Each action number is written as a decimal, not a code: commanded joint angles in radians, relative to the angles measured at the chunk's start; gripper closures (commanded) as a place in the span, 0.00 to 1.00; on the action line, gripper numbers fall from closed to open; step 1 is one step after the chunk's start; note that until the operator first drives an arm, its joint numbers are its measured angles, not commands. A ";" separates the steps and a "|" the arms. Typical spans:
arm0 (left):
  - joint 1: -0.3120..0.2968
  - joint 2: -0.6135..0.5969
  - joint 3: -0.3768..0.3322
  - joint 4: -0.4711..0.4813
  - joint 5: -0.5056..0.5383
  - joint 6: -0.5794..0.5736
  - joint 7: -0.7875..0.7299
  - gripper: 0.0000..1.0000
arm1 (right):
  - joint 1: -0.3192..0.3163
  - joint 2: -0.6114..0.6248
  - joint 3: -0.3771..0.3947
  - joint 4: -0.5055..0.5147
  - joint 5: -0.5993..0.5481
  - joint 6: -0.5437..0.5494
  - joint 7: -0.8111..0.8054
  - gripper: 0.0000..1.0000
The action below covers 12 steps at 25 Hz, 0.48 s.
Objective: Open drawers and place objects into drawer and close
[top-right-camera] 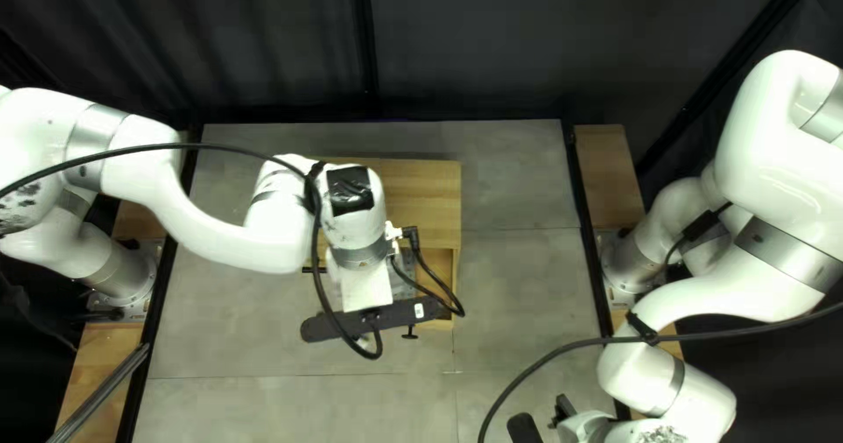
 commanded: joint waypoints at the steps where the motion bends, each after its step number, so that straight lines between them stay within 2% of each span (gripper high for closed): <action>1: -0.104 -0.027 -0.039 -0.076 0.088 0.005 -0.354 0.00 | 0.000 0.000 0.000 0.000 0.000 0.000 0.000 0.00; 4: -0.146 -0.012 -0.050 -0.095 0.117 -0.013 -0.528 0.00 | 0.000 0.000 0.000 0.000 0.000 0.000 0.000 0.00; 12: -0.194 0.091 -0.040 -0.103 0.136 -0.087 -0.802 0.00 | 0.000 0.000 0.000 0.000 0.000 0.000 0.000 0.00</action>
